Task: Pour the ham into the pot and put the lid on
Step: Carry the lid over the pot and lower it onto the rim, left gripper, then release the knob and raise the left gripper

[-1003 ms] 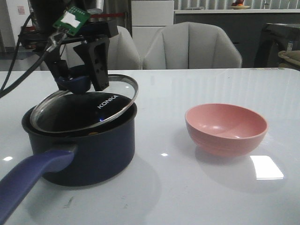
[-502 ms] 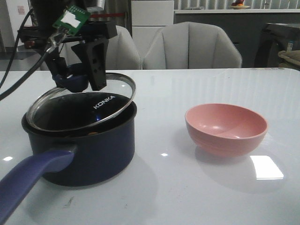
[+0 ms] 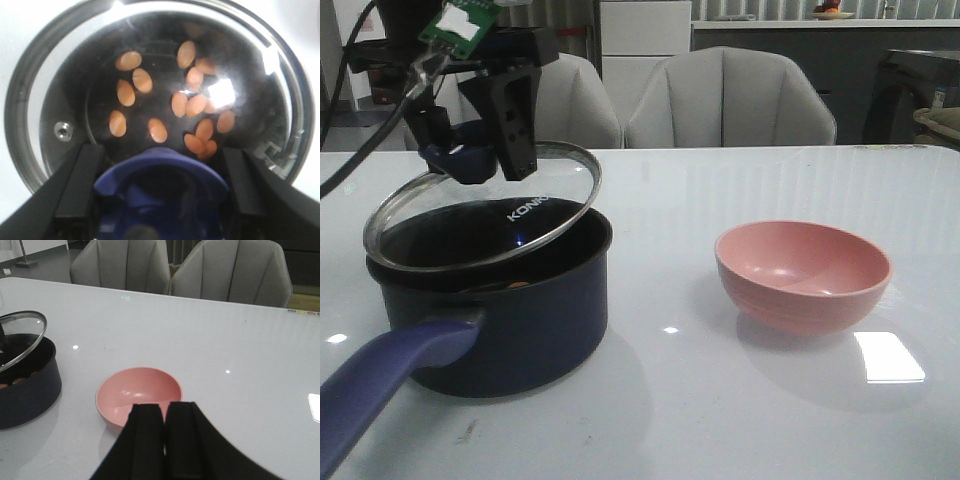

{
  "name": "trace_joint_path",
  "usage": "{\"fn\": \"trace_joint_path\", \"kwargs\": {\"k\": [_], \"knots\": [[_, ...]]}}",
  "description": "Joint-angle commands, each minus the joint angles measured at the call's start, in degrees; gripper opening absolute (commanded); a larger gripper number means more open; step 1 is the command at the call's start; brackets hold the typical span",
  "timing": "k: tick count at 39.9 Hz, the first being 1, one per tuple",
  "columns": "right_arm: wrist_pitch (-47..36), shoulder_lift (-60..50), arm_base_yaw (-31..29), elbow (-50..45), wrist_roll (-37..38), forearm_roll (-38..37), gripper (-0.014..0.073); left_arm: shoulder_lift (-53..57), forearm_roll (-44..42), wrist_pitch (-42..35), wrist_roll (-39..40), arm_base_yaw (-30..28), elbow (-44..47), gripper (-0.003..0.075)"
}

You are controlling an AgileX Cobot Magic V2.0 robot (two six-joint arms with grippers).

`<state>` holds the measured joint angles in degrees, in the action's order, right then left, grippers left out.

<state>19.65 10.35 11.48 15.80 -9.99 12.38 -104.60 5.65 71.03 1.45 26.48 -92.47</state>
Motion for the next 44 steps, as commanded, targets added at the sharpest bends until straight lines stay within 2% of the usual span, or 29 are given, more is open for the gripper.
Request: {"fn": "trace_joint_path", "kwargs": {"k": [1, 8, 11, 14, 21, 26, 30, 44], "knots": [[-4.3, 0.5, 0.0, 1.5, -0.5, 0.3, 0.015, 3.6, 0.8, 2.8, -0.4, 0.5, 0.2, 0.0115], [-4.3, 0.5, 0.0, 1.5, -0.5, 0.3, 0.015, 3.6, 1.0, 2.8, -0.5, 0.5, 1.0, 0.0122], [-4.3, 0.5, 0.0, 1.5, -0.5, 0.3, 0.015, 3.6, 1.0, 2.8, -0.6, 0.5, 1.0, 0.0159], [-4.3, 0.5, 0.0, 1.5, -0.5, 0.3, 0.015, 3.6, 0.9, 2.8, -0.6, 0.5, 1.0, 0.023], [-4.3, 0.5, 0.0, 1.5, -0.5, 0.3, 0.015, 3.5, 0.9, 2.8, -0.6, 0.5, 1.0, 0.0449], [-4.3, 0.5, 0.0, 1.5, -0.5, 0.3, 0.015, 3.2, 0.9, 2.8, -0.6, 0.5, 1.0, 0.0544], [-4.3, 0.5, 0.0, 1.5, -0.5, 0.3, 0.015, 2.8, 1.1, 2.8, -0.6, 0.5, 1.0, 0.0565], [-4.3, 0.5, 0.0, 1.5, -0.5, 0.3, 0.015, 5.9, -1.2, 2.8, -0.6, 0.1, -1.6, 0.056]]}}
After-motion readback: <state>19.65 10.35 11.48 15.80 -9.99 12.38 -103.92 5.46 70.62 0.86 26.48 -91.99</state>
